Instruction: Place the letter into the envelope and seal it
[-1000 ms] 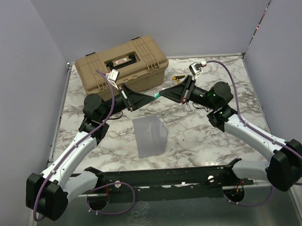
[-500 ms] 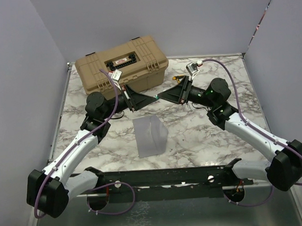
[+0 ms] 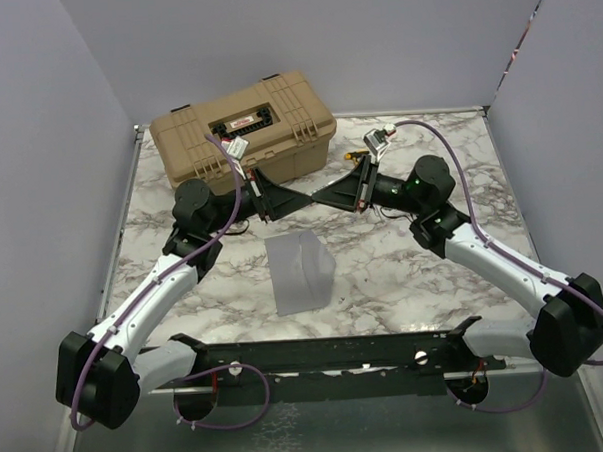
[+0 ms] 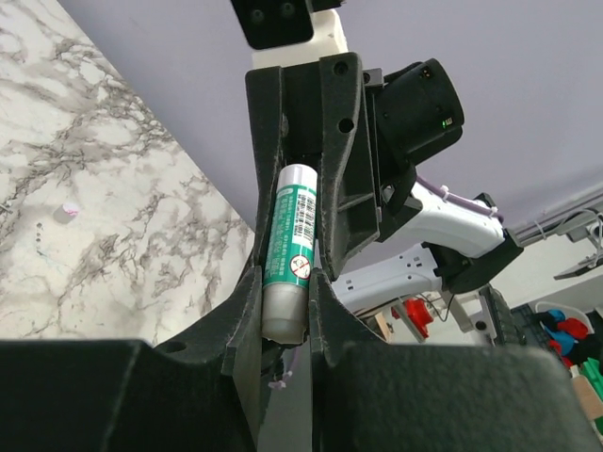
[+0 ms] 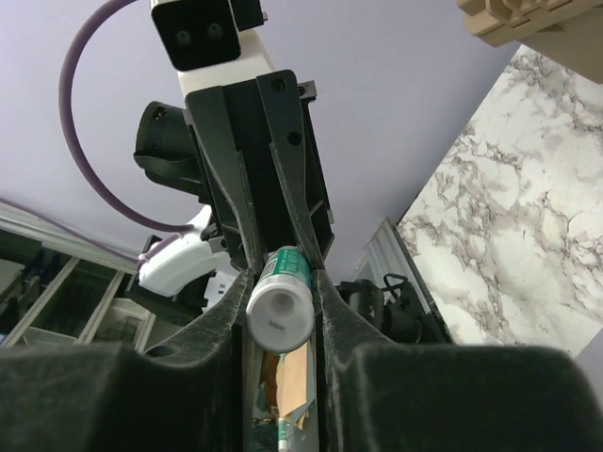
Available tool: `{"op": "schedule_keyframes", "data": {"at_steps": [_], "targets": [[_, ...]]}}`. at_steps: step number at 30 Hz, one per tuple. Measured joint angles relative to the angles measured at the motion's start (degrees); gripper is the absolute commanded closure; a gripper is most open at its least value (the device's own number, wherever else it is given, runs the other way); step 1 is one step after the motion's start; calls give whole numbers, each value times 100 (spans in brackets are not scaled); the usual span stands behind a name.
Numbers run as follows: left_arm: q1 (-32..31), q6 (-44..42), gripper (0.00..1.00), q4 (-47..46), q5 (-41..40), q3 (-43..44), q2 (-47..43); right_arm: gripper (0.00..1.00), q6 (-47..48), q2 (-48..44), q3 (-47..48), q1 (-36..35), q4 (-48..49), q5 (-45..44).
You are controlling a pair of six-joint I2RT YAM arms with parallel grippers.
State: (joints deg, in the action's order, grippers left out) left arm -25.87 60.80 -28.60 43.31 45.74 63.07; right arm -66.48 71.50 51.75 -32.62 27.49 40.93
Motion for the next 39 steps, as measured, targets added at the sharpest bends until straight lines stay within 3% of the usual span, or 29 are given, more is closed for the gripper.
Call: {"op": "schedule_keyframes", "data": {"at_steps": [2, 8, 15, 19, 22, 25, 28, 32, 34, 35, 37, 39], "targets": [[9, -11, 94, -24, 42, 13, 0, 91, -44, 2, 0, 0, 26, 13], [13, -44, 54, -63, 63, 33, -28, 99, -33, -127, -31, -28, -4, -83], [13, -120, 33, 76, 39, 33, -122, 100, -2, -341, -50, -98, -11, -282], [13, -186, 31, 170, 9, 33, -157, 100, -55, -354, -85, -116, 39, -328], [13, -238, 35, 223, -35, 33, -205, 99, -103, -385, -131, -131, 90, -369], [13, -293, 48, 260, -72, 28, -304, 99, -118, -413, -142, -173, 105, -426], [-7, -323, 69, 264, -101, 22, -417, 99, -170, -415, -164, -199, 125, -468], [13, -323, 75, 227, -153, 15, -616, 98, -332, -413, -297, -142, 247, -588], [37, -321, 75, 205, -164, -2, -643, 98, -380, -417, -302, -151, 341, -608], [39, -319, 69, 199, -168, -4, -649, 98, -407, -417, -306, -151, 367, -612], [39, -321, 49, 173, -173, -17, -651, 98, -448, -402, -315, -142, 402, -621], [42, -313, 39, 155, -168, -24, -651, 98, -450, -385, -315, -142, 413, -640]]}}
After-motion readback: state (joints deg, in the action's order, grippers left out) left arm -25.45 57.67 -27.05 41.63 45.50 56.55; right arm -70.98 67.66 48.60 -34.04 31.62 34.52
